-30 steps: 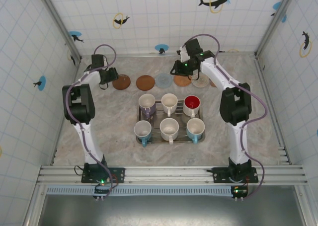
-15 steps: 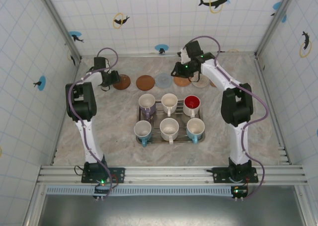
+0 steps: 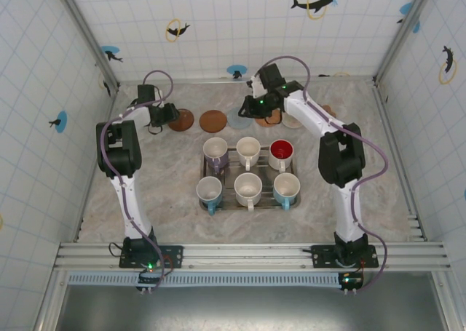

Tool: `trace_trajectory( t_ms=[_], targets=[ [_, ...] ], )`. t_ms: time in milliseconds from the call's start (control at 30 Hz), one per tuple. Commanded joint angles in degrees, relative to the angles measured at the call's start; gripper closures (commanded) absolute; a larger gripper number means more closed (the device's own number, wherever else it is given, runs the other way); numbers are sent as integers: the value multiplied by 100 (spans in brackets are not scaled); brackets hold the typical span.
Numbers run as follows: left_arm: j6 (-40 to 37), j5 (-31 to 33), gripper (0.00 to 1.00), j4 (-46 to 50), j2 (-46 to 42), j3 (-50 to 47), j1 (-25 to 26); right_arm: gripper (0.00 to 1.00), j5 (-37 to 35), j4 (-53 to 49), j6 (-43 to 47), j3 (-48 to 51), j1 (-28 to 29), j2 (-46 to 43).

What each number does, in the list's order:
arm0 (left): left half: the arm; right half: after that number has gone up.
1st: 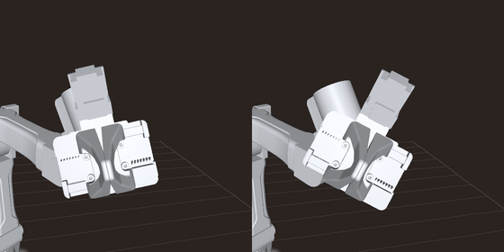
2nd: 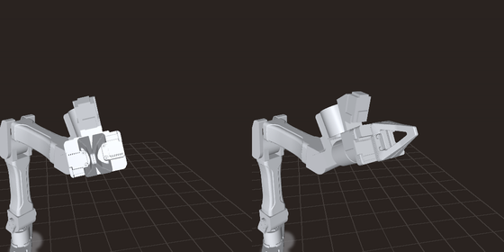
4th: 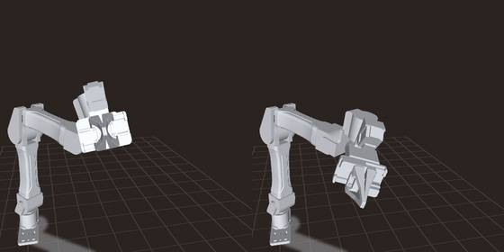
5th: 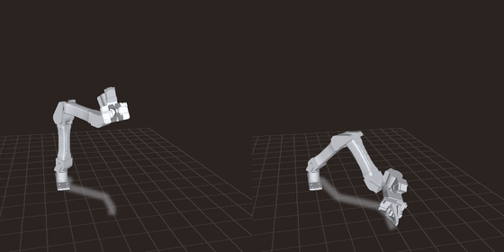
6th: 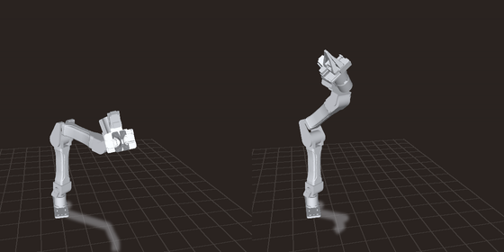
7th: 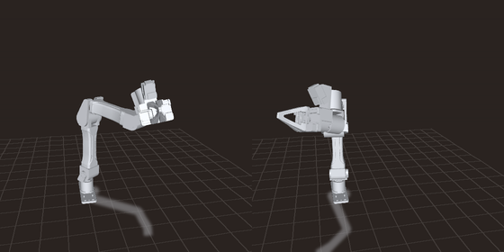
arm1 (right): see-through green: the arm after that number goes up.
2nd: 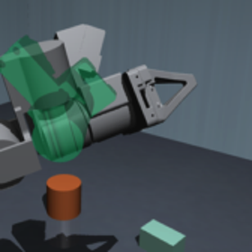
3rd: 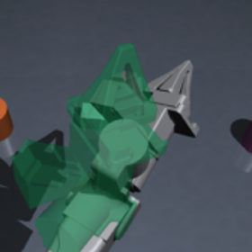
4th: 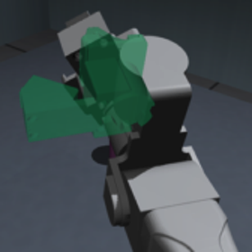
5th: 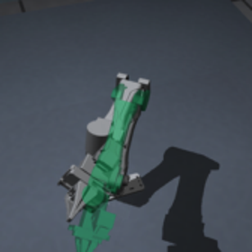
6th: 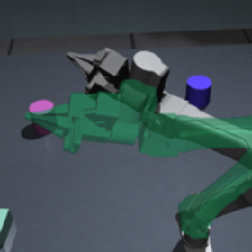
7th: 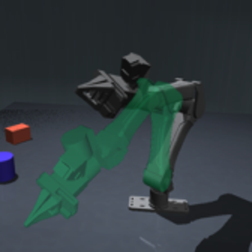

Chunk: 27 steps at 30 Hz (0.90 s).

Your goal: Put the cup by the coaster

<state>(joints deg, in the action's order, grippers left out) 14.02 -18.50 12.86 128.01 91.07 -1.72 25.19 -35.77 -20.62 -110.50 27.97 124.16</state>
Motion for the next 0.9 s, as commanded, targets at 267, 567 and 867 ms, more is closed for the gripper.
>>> trace_trajectory(
  t_ms=[267, 567, 867],
  targets=[
    [59, -210, 40, 91, 240, 20, 188, 73, 217, -114, -98, -409, 199, 775],
    [4, -174, 40, 204, 250, 69, 280, 71, 379, -181, -209, -813, 331, 1270],
    [13, -79, 40, 252, 170, 87, 286, 69, 556, -150, -414, -1338, 462, 1793]
  ],
)
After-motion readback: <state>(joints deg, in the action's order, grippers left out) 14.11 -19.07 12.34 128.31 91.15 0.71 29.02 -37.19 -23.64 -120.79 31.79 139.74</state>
